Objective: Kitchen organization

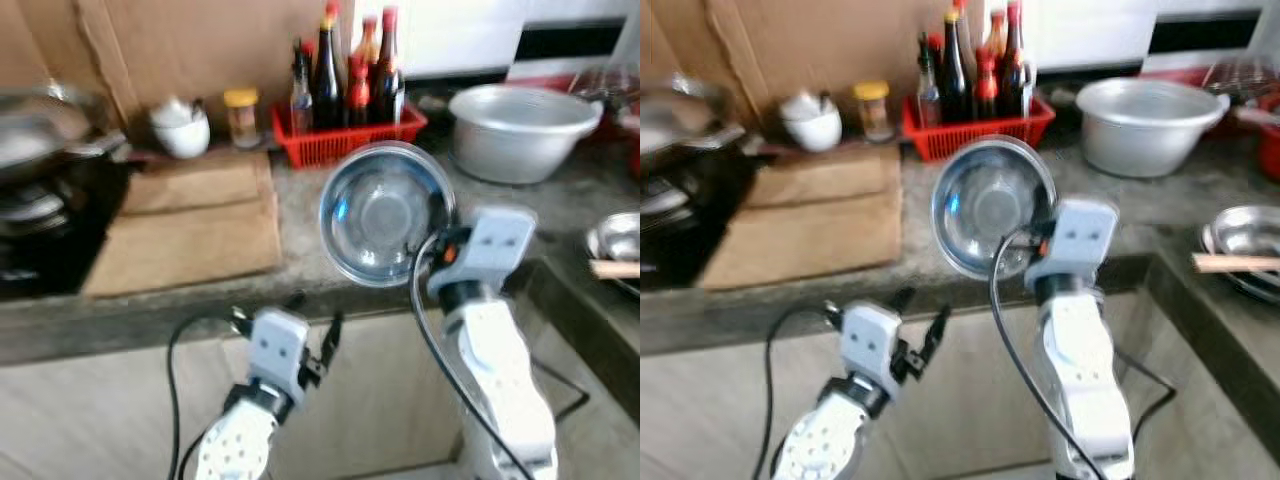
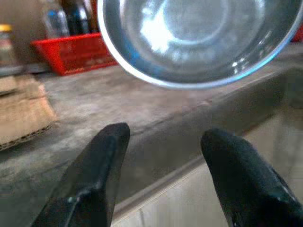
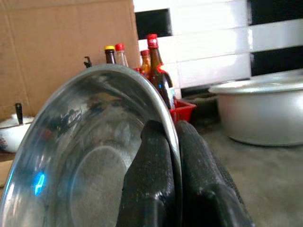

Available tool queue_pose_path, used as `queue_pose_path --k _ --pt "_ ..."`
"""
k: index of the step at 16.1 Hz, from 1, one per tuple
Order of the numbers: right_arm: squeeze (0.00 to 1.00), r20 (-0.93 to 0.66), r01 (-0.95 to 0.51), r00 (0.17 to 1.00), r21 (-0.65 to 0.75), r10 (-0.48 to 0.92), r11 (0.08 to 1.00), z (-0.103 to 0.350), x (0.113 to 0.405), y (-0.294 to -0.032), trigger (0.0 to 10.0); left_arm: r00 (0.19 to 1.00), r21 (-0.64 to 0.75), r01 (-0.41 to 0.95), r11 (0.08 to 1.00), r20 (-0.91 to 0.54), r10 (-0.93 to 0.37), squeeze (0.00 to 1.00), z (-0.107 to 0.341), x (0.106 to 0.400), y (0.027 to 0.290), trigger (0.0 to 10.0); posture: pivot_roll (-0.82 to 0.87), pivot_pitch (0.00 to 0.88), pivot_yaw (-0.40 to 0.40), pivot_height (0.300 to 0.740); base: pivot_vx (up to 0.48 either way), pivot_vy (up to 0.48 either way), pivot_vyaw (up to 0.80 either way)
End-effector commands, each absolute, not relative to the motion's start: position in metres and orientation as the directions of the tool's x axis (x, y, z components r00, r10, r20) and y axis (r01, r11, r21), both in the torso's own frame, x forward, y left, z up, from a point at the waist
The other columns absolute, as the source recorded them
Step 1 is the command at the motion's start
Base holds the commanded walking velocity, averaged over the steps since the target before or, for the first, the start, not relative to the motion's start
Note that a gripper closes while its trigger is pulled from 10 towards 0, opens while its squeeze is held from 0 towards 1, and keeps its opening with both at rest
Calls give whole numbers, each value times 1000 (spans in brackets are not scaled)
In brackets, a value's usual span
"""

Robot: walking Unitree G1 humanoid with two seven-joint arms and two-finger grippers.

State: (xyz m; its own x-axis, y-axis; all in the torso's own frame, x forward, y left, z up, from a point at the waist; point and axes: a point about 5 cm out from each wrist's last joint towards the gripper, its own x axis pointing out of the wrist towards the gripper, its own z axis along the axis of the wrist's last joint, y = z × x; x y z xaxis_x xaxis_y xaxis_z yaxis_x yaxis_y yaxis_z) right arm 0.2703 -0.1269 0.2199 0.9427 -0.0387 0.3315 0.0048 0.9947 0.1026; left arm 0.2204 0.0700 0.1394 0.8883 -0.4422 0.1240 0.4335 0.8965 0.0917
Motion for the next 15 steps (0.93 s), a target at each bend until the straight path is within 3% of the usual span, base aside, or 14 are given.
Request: queue_pose_path --k 1,11,15 --pt "0 356 2 934 105 -39 994 226 269 -127 10000 891 107 426 898 126 -437 0 141 222 72 10000 -27 22 21 740 -311 0 0" --pt "0 314 10 949 94 -39 996 214 259 -129 10000 889 108 430 896 121 -441 0 139 223 73 10000 -33 24 25 740 -315 0 0" --pt "0 304 22 952 86 -47 996 212 259 -131 10000 888 107 433 895 121 -444 0 139 223 72 10000 -35 23 27 740 -319 0 -758"
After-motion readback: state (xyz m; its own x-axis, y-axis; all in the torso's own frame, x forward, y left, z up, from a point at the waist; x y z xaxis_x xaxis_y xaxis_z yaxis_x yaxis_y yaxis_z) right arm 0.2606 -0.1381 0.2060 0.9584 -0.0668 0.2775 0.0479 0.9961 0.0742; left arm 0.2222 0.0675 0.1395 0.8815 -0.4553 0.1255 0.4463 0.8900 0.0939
